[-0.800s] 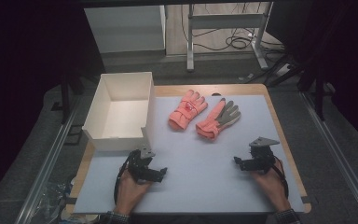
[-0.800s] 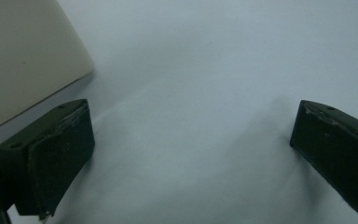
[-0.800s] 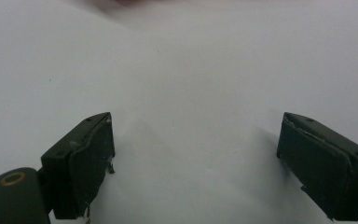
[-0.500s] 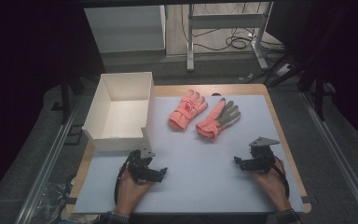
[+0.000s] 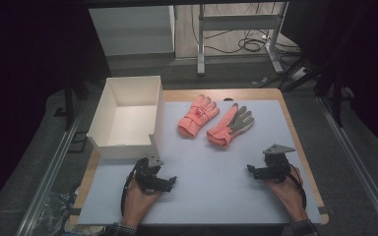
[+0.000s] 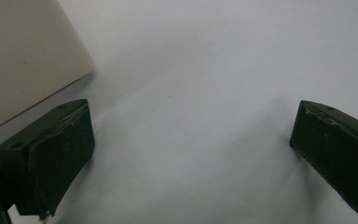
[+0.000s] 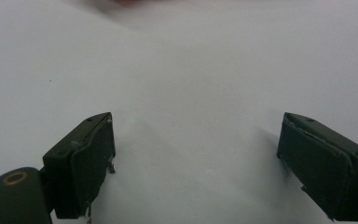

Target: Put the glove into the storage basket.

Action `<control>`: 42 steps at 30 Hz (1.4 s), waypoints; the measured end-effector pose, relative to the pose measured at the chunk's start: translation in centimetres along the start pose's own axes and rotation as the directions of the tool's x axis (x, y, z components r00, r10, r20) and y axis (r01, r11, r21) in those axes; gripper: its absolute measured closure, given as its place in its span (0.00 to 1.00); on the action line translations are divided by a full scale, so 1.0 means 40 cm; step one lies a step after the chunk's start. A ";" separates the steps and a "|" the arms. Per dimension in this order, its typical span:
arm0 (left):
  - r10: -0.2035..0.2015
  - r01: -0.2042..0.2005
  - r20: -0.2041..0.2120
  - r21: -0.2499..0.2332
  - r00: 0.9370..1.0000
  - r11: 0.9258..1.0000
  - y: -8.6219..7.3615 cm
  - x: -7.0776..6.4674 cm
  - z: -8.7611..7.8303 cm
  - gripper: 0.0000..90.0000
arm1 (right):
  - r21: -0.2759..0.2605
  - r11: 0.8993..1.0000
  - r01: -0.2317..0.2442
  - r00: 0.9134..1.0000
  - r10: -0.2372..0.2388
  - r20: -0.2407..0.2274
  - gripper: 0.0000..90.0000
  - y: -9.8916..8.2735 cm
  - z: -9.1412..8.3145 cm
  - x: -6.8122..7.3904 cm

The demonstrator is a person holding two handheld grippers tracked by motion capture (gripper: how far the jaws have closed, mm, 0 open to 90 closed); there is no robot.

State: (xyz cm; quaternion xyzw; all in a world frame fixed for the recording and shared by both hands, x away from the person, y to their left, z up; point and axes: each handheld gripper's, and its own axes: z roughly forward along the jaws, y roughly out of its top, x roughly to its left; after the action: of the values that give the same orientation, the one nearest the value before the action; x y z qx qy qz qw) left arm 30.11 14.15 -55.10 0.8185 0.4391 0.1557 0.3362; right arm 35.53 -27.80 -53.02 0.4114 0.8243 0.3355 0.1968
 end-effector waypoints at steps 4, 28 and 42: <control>-0.005 0.005 0.000 0.000 1.000 1.000 0.000 0.000 0.000 0.00 | 0.003 1.000 -0.001 1.000 0.001 0.004 0.13 0.002 0.000 0.001; -0.001 0.001 0.000 0.000 1.000 1.000 0.000 0.000 0.000 0.00 | -0.027 0.998 -0.060 0.994 0.057 -0.092 0.34 0.105 0.012 -0.021; -0.001 0.001 -0.001 -0.001 1.000 1.000 0.000 0.000 0.000 0.00 | -0.050 0.998 -0.050 0.994 0.045 -0.096 0.57 0.234 0.066 -0.040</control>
State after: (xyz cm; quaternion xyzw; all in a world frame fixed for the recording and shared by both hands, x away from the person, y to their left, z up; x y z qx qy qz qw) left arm 30.10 14.14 -55.10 0.8181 0.4396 0.1560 0.3364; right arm 43.18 -23.98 -48.10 0.4091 0.8138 0.3805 0.1600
